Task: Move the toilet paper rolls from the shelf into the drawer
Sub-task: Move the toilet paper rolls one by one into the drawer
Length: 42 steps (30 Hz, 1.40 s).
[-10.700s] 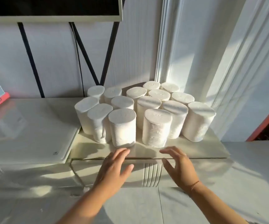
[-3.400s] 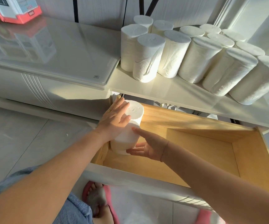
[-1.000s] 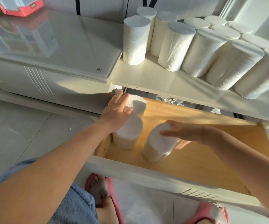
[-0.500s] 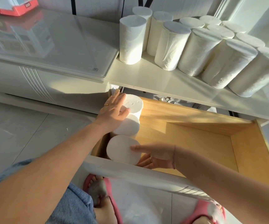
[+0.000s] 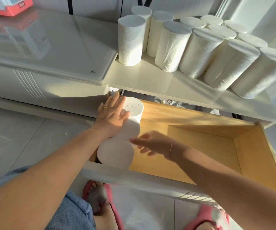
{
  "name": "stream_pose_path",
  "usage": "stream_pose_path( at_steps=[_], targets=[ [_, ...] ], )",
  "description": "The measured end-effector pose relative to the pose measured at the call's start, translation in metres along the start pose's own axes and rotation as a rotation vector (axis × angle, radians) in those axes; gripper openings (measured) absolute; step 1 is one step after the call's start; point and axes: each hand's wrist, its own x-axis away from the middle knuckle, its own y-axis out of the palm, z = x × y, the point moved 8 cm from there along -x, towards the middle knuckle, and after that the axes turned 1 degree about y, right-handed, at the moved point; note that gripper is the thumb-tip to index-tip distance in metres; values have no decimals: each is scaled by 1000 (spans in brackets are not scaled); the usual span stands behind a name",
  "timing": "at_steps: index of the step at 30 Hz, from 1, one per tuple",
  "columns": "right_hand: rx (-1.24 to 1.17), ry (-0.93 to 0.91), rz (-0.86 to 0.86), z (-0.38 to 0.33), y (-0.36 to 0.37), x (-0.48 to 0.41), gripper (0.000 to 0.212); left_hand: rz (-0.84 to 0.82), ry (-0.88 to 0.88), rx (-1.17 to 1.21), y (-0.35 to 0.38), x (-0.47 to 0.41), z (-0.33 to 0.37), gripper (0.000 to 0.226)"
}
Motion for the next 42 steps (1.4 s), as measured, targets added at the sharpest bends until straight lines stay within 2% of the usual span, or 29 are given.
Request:
stream_pose_path(
  at_steps=[2, 4, 8, 11, 12, 15, 18, 22, 26, 32, 38, 42],
  targets=[
    [-25, -173, 297, -24, -51, 2, 26, 10, 26, -67, -2, 2, 4, 58],
    [-86, -305, 594, -44, -107, 3, 17, 0, 67, -120, -2, 2, 12, 59],
    [-209, -473, 987, -71, -199, -4, 53, -7, 137, -152, -1, 2, 28, 58],
    [-195, -489, 1095, -85, -237, -22, 53, -19, 209, -208, 1, 2, 36, 60],
    [-193, -481, 1092, -88, -242, -29, 55, -27, 231, -244, 3, 0, 38, 60],
    [-206, -475, 1066, -93, -248, -48, 81, -62, 243, -366, 10, -7, 39, 62],
    [-253, -451, 1028, -100, -251, -66, 89, -48, 246, -434, 12, -8, 41, 65],
    [-435, -423, 943, -108, -266, -84, 82, -37, 261, -390, 10, -2, 44, 66],
    [-443, -496, 851, -111, -264, -80, 84, -67, 235, -393, 13, -5, 41, 65],
    [-353, -707, 439, -98, -197, -21, 87, -72, 236, -405, 13, -2, 45, 64],
    [-263, -625, 228, -43, -153, 38, 70, -37, 232, -437, 17, 0, 45, 59],
    [-234, -475, 133, 9, -120, 32, 72, -57, 251, -365, 20, 0, 46, 60]
  ],
)
